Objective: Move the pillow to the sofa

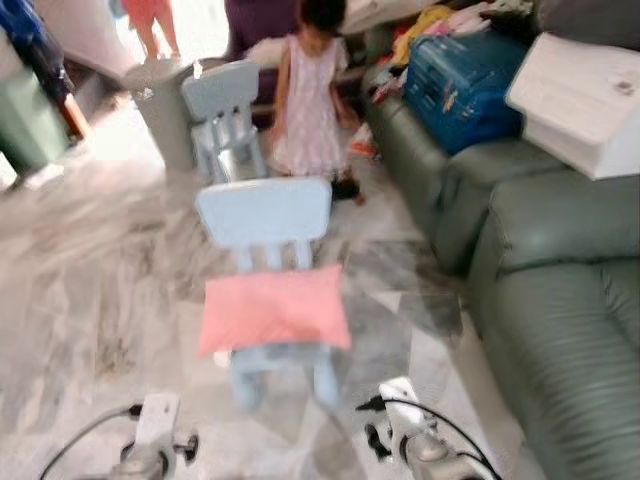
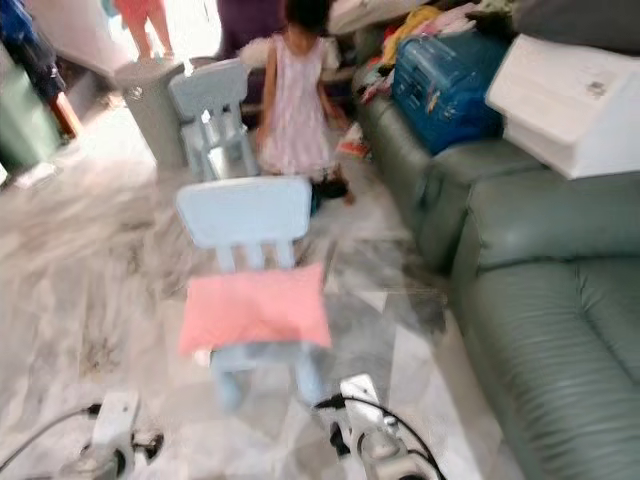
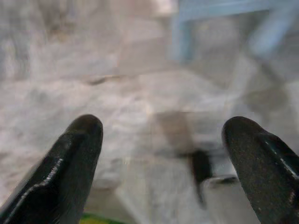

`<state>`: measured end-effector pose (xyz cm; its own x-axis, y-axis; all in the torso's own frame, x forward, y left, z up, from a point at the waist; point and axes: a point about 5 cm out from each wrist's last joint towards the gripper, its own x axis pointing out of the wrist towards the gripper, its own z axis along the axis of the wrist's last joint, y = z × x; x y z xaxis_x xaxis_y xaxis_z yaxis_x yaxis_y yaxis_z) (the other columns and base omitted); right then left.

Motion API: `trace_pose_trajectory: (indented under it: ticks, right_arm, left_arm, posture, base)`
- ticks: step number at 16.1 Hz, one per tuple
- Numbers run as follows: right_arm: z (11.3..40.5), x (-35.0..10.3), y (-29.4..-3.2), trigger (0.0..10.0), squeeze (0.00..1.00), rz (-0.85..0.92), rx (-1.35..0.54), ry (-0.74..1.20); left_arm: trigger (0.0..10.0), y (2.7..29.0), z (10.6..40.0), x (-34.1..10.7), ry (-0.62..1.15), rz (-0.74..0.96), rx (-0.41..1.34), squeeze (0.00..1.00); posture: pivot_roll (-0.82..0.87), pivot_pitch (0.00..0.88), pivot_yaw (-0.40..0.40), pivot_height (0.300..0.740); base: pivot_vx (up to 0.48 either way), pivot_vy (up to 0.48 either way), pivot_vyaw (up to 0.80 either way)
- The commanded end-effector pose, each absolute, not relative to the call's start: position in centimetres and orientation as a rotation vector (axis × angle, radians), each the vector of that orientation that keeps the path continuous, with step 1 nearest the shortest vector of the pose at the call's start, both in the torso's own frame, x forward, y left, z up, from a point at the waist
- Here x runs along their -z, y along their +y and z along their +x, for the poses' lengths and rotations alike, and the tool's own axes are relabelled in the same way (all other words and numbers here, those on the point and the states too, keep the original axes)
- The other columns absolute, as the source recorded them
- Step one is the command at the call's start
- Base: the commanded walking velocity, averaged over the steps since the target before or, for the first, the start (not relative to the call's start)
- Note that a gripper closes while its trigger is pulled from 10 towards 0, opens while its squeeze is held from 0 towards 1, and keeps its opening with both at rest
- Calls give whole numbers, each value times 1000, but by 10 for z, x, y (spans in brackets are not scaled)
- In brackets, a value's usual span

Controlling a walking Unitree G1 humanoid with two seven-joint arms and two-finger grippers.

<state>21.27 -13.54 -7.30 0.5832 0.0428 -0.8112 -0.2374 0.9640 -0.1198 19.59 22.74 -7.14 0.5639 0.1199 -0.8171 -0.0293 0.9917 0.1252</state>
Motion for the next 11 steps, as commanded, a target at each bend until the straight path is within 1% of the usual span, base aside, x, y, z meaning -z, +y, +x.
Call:
trace_pose_trajectory:
  ticks: [1,2,3,4,11]
  right_arm:
    - [215,72,-137,10000,0,-227,-159,936]
    - [214,73,-142,10000,0,-229,-155,939]
    - [213,73,-143,10000,0,-228,-153,939]
    - [213,73,-143,10000,0,-226,-152,940]
    - [212,74,-145,10000,0,-219,-155,942]
  left_arm:
    - [10000,235,189,73,988,110,-112,0]
    - [10000,235,189,73,989,109,-113,0]
    - [10000,234,189,73,989,106,-115,0]
    - [10000,234,189,73,989,105,-115,0]
    - [10000,235,189,73,987,120,-107,0]
  posture:
    - [-110,0,60,740]
    - [-110,0,59,740]
    - [-110,0,59,740]
    - [-110,0,60,740]
    - [-109,0,59,740]
  base:
    - [322,0,463]
    - [285,0,500]
    - [240,319,500]
    - [0,352,419]
    - [0,446,0]
